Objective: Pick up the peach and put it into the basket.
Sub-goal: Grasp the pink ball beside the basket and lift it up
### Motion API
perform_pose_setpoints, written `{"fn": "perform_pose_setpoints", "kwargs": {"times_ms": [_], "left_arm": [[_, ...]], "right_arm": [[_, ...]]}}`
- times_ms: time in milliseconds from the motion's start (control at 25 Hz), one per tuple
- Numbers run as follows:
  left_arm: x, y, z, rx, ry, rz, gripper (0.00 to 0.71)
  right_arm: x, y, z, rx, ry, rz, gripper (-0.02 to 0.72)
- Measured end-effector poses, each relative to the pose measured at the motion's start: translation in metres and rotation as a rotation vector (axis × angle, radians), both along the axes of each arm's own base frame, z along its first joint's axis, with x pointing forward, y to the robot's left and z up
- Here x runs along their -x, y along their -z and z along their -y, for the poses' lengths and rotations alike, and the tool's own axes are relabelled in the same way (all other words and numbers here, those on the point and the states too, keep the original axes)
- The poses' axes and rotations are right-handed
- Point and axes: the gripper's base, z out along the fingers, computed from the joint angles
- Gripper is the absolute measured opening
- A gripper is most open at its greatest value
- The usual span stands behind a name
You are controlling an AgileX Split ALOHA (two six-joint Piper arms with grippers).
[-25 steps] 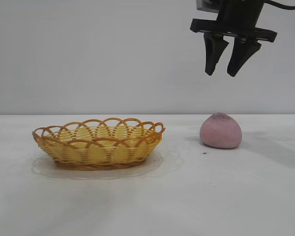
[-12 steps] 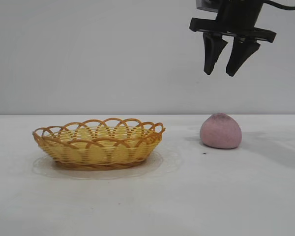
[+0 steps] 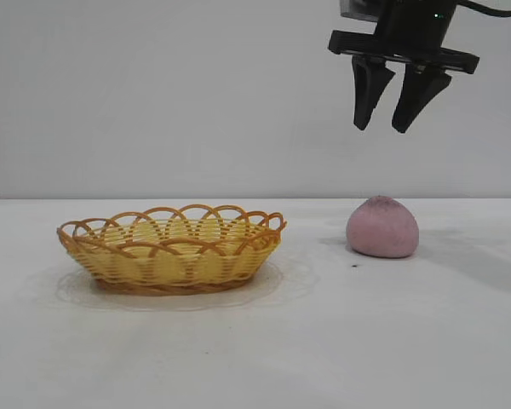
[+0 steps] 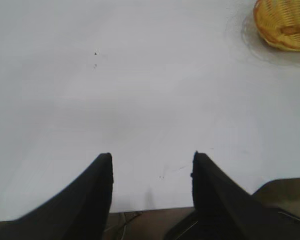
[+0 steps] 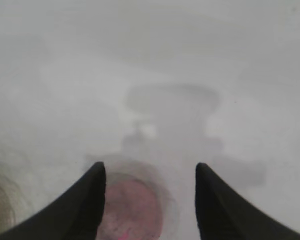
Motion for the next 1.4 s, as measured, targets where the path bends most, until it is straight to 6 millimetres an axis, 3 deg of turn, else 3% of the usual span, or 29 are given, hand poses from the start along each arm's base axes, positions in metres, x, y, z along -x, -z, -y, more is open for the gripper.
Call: {"fn": "perform_pose_setpoints", "kwargs": {"times_ms": [320,600,680,800,960,1120,1240,1400], "left_arm": [[0.027,-0.001,-0.002,0.016,0.000,0.182,0.320],[0.027,-0.001,-0.002,0.017,0.000,0.186,0.320],[0.027,-0.001,-0.002,0.017,0.000,0.186,0.320],[0.027,-0.001,-0.002,0.017,0.000,0.186,0.320],[0.028,-0.001,-0.002,0.014,-0.037,0.187,0.320],[0.028,-0.001,-0.002,0.008,-0.098,0.187,0.320],[0.028,-0.001,-0.001,0.007,-0.106,0.187,0.320],[0.028,-0.001,-0.001,0.007,-0.106,0.187,0.320]], "right_arm": [[0.006,0.011,0.001,0.026,-0.013,-0.108,0.387],[0.007,0.066,-0.002,0.054,-0.040,-0.314,0.387],[0.006,0.082,-0.005,0.038,-0.036,-0.355,0.293],[0.006,0.092,-0.008,0.048,-0.045,-0.369,0.083],[0.008,0.076,-0.024,0.061,-0.087,-0.292,0.000],[0.026,0.024,-0.058,0.026,-0.170,-0.142,0.000],[0.051,-0.010,-0.092,-0.001,-0.263,-0.061,0.000],[0.079,-0.005,-0.135,0.005,-0.381,-0.071,0.000]]}}
